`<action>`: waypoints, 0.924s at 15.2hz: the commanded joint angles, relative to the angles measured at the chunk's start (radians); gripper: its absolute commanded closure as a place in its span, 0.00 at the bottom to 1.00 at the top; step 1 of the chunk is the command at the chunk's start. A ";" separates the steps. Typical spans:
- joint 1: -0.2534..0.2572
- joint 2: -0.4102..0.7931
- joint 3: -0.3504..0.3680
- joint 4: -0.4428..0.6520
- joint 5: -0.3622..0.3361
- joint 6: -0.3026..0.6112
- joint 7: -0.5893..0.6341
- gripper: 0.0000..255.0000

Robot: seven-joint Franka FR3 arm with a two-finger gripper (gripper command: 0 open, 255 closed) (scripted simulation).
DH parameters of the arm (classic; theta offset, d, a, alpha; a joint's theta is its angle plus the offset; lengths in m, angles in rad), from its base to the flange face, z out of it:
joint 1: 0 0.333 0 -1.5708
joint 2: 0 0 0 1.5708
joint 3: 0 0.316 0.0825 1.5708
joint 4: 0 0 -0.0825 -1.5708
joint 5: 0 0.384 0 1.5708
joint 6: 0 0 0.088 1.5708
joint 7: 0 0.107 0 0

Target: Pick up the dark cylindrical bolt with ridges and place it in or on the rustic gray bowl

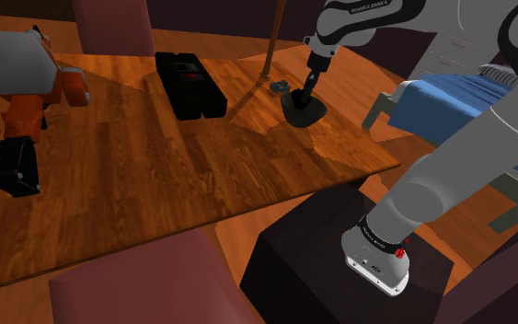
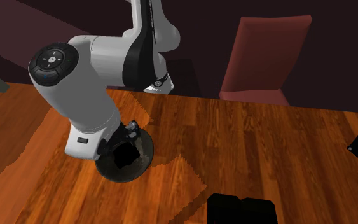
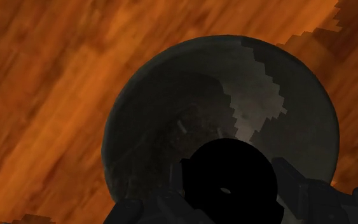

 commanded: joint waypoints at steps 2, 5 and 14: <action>0.000 0.001 0.000 -0.003 0.000 0.005 0.000 1.00; 0.000 0.001 0.000 -0.003 0.000 0.005 0.000 1.00; 0.000 -0.017 0.002 0.047 -0.003 -0.062 0.003 0.00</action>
